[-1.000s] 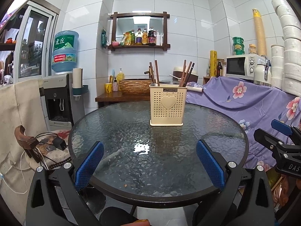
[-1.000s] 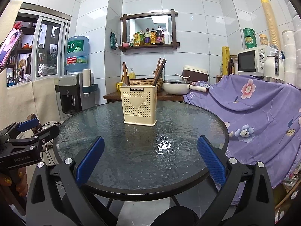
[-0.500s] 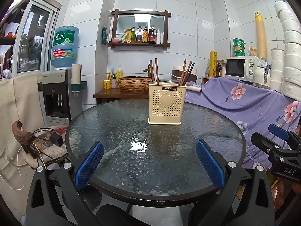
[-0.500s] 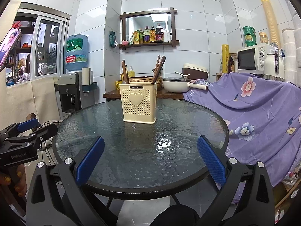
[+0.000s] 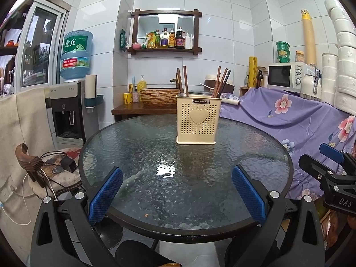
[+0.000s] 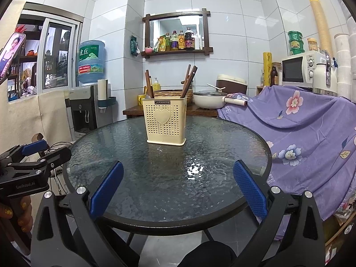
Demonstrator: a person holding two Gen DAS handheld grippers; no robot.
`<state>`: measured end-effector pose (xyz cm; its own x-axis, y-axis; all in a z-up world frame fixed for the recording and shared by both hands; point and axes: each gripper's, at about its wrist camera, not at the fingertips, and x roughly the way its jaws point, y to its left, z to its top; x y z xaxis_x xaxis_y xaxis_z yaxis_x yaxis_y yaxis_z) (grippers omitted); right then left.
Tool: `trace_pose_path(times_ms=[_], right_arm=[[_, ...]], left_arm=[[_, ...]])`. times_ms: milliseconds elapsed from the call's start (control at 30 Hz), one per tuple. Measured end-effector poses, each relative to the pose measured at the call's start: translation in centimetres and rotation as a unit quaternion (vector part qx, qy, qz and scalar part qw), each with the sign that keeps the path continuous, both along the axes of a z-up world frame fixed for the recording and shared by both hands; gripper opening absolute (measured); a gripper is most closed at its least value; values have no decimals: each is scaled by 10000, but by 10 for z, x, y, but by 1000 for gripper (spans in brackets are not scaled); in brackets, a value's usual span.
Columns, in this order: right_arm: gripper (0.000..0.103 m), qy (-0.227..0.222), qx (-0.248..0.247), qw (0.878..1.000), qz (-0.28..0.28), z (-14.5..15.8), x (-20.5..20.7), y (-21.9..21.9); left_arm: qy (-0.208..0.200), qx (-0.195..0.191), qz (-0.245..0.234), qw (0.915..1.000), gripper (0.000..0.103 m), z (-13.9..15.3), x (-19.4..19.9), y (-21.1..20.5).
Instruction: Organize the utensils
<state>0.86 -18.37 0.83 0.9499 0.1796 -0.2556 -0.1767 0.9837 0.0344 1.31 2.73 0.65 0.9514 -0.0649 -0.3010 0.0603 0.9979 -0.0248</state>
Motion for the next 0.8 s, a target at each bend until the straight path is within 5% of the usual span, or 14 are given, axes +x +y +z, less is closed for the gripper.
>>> trace_pose_path(times_ms=[800], right_arm=[[97, 31, -30, 10000, 44, -3, 2, 0]], left_arm=[[23, 23, 9, 10000, 96, -1, 0, 0]])
